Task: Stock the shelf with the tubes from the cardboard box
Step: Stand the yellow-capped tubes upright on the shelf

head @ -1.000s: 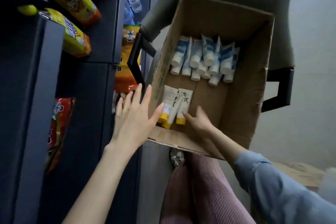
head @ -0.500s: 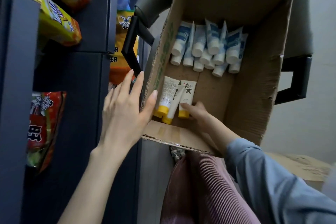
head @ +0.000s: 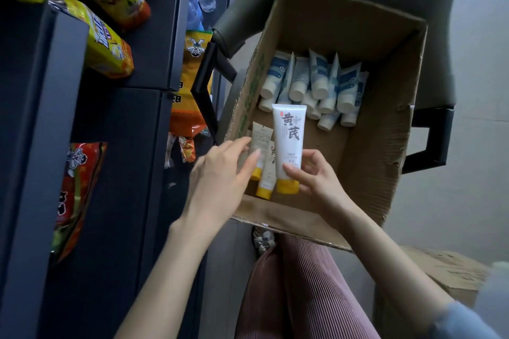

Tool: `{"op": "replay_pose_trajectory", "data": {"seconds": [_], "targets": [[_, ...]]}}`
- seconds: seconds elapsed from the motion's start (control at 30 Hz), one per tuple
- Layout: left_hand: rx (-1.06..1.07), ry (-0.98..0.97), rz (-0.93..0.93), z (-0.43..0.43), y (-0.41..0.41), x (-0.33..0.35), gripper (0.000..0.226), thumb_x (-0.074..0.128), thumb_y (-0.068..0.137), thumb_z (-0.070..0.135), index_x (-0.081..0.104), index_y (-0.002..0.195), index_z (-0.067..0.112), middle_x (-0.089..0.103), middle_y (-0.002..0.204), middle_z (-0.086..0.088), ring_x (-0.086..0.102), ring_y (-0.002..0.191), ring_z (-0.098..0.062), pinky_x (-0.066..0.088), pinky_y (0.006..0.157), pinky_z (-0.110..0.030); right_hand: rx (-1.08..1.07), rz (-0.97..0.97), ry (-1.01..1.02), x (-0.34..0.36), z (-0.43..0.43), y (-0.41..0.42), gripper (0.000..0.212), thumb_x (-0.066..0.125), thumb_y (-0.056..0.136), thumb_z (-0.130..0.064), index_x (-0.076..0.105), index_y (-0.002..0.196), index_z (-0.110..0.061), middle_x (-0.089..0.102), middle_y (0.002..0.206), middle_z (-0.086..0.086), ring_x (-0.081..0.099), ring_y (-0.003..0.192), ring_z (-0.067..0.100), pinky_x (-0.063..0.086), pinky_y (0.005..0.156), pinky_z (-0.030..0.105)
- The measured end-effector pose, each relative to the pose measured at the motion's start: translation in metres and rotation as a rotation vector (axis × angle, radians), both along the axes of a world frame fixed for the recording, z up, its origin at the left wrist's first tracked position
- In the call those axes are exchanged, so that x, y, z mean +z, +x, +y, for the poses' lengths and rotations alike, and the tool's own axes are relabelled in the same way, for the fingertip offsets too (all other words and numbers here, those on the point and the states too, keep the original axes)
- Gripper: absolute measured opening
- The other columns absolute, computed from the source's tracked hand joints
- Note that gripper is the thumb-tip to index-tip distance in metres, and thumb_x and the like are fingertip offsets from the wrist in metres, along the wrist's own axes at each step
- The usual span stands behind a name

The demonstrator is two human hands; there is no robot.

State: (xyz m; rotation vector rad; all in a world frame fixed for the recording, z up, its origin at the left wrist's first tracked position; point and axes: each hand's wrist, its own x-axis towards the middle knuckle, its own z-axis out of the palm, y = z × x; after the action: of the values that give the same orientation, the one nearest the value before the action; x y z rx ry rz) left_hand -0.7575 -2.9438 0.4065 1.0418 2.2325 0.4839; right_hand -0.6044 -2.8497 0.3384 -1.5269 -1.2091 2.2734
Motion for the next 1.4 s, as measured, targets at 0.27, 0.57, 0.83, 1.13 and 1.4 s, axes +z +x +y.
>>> {"op": "replay_pose_trajectory", "data": {"seconds": [0.27,0.57,0.83,1.13,1.4], "targets": [[0.371,0.164,-0.575,-0.005,0.007,-0.007,0.025,0.065,0.086,0.033,0.064,0.109,0.024,0.071,0.106,0.007,0.066,0.098,-0.006,0.056,0.080,-0.028,0.114,0.120,0.092,0.035,-0.030,-0.016,0.032,0.074,0.076,-0.014,0.054,0.100,-0.012,0.067,0.108,0.011,0.065,0.101,0.024,0.053,0.088,0.040],[0.572,0.319,-0.748,-0.011,-0.005,-0.004,0.038,0.069,0.072,0.033,0.065,0.107,0.019,0.073,0.104,-0.001,0.069,0.095,-0.011,0.054,0.069,-0.018,0.107,0.188,0.092,0.039,-0.037,-0.036,0.036,0.073,0.079,-0.010,0.055,0.111,-0.007,0.067,0.109,0.006,0.066,0.097,0.014,0.056,0.079,0.028],[0.685,0.316,-0.848,-0.022,-0.015,-0.007,0.031,0.058,0.079,0.037,0.065,0.107,0.025,0.072,0.102,0.009,0.067,0.098,-0.008,0.054,0.083,-0.029,0.062,-0.043,0.110,-0.002,-0.012,-0.011,0.062,0.066,0.070,-0.050,0.055,0.124,-0.021,0.060,0.124,-0.003,0.060,0.106,-0.001,0.051,0.089,0.021],[0.732,0.298,-0.865,-0.026,-0.018,-0.014,0.036,0.058,0.080,0.039,0.060,0.113,0.027,0.073,0.100,0.007,0.070,0.091,-0.011,0.057,0.066,-0.025,0.071,-0.452,-0.141,-0.087,0.000,-0.001,0.081,0.068,0.083,-0.041,0.024,0.145,-0.012,0.042,0.142,0.009,0.051,0.117,0.022,0.049,0.081,0.037],[0.753,0.298,-0.861,-0.023,-0.031,-0.016,0.039,0.060,0.078,0.039,0.060,0.114,0.023,0.074,0.096,0.006,0.070,0.089,-0.011,0.057,0.063,-0.026,0.082,-0.523,-0.168,-0.125,-0.020,-0.033,0.054,0.073,0.082,-0.027,0.042,0.122,-0.007,0.059,0.118,0.012,0.056,0.095,0.021,0.046,0.071,0.032]]}}
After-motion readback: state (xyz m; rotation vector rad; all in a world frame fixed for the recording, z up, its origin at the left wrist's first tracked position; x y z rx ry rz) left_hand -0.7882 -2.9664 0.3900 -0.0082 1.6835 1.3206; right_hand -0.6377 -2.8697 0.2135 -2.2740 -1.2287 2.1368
